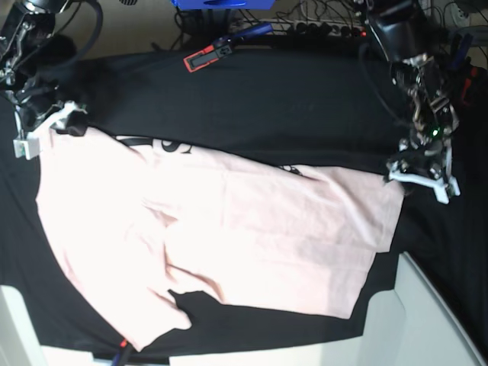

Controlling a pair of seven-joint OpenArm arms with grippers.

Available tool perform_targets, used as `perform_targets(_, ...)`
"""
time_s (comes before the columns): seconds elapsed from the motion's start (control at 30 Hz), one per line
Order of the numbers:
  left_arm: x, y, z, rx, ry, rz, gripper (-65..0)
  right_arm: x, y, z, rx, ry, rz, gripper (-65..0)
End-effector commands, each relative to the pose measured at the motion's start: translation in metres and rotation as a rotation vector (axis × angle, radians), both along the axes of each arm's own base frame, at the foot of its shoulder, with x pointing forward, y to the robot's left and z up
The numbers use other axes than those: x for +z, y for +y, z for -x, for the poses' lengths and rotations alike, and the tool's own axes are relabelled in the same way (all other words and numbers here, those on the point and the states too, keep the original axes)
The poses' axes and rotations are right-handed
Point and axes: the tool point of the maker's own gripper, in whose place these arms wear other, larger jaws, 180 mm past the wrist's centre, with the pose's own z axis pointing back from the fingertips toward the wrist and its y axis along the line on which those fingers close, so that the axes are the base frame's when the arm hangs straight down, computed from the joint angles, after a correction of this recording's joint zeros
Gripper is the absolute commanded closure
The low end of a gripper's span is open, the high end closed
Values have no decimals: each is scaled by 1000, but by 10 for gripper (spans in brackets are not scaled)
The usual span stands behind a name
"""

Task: Fold the T-shirt properly
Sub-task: 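Lift the held shirt edge with both grippers and pull it away from the hem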

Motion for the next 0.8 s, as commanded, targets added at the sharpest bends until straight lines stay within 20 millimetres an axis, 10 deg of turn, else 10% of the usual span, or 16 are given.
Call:
perform_targets(0.0, 16, 4, -4, -11, -49, -32, -191, 10, -9, -7, -25, -37, 4, -202)
perform_targets(0.3, -4, 6, 58, -24, 53, -67, -227, 24, -19, 12, -185, -51, -224, -451)
perform_targets(0.77, -12, -1, 72, 9, 29, 45, -359, -15, -31, 26, -349, -25, -413, -460)
